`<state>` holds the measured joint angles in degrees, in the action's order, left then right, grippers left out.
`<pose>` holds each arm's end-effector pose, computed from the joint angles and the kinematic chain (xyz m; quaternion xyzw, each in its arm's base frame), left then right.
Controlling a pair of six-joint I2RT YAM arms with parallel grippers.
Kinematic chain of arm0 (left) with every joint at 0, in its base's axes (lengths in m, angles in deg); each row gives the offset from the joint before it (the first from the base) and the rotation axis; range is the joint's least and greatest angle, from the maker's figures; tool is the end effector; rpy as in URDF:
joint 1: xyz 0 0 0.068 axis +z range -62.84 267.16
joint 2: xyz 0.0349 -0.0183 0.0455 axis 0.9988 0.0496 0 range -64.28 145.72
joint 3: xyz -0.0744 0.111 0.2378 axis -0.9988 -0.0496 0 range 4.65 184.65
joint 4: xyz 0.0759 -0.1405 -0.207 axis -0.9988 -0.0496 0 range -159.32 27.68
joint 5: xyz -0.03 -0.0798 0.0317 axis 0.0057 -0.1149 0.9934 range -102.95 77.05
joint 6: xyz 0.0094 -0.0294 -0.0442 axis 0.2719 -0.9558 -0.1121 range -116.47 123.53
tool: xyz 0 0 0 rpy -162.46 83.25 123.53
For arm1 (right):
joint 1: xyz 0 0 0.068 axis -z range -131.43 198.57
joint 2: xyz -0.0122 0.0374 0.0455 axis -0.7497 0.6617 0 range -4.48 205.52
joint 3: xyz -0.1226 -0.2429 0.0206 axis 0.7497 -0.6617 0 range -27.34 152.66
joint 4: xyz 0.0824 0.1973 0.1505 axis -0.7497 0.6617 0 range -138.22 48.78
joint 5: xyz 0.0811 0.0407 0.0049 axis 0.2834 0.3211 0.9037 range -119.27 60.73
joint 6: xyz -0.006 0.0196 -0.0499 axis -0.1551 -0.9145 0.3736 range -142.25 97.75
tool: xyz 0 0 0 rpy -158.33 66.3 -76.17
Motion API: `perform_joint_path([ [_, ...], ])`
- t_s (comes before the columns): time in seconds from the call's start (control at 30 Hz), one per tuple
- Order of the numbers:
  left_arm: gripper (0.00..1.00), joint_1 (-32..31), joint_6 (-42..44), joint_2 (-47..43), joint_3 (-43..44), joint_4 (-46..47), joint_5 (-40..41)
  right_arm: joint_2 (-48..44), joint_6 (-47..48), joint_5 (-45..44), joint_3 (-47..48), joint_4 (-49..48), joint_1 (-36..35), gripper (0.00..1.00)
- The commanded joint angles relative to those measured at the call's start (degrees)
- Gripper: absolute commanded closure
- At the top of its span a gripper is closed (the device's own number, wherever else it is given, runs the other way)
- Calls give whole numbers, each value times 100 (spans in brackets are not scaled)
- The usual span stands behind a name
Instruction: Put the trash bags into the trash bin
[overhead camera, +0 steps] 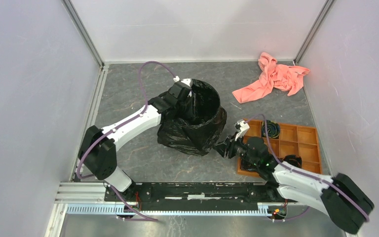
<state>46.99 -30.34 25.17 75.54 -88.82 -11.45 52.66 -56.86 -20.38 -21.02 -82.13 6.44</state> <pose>0.2652 -0.2226 0.2788 0.0458 0.9229 -0.2205 0.3125 0.1316 0.1265 0.1515 -0.0985 0.7962 0.4173 0.4269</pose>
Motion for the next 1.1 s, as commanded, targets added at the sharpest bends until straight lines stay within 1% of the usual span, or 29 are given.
perform_joint_path([
  [0.0, 57, -22, 254, 352, -78, 314, 171, -1071, 871, -849, 382, 1691, 0, 49],
  [0.1, 57, -100, 207, 621, -57, 376, 284, -1622, 1128, -1242, 579, 2387, -4, 42],
  [0.17, 57, -198, 205, 842, 3, 384, 461, -1833, 1208, -1402, 660, 2661, -10, 40],
  [0.27, 59, -275, 153, 1174, 105, 324, 639, -1965, 1244, -1528, 669, 2817, -2, 38],
  [0.33, 59, -346, 69, 1236, 59, 341, 928, -1979, 1248, -1547, 653, 2869, -1, 38],
  [0.4, 59, -445, 26, 1095, -165, 550, 1290, -1986, 1229, -1523, 622, 2888, -4, 38],
  [0.5, 59, -491, -39, 751, -473, 788, 1560, -2017, 1216, -1487, 593, 2901, -8, 37],
  [0.57, 58, -499, -1, 532, -525, 793, 1701, -2062, 1226, -1486, 595, 2922, -5, 37],
  [0.67, 54, -501, 114, 244, -469, 710, 1830, -2093, 1285, -1511, 640, 2975, 1, 37],
  [0.77, 51, -502, 223, 75, -269, 440, 1845, -2116, 1320, -1538, 701, 3043, -9, 36],
  [0.87, 47, -502, 258, -119, -151, 380, 1734, -2137, 1324, -1530, 718, 3066, 2, 36],
  [0.97, 46, -504, 247, -288, -28, 305, 1564, -2138, 1308, -1490, 733, 3083, -6, 36],
  [1.03, 46, -501, 203, -400, -38, 299, 1430, -2129, 1284, -1463, 767, 3075, -8, 32],
  [1.07, 45, -501, 183, -448, -59, 303, 1341, -2116, 1272, -1424, 780, 3031, -8, 28],
])
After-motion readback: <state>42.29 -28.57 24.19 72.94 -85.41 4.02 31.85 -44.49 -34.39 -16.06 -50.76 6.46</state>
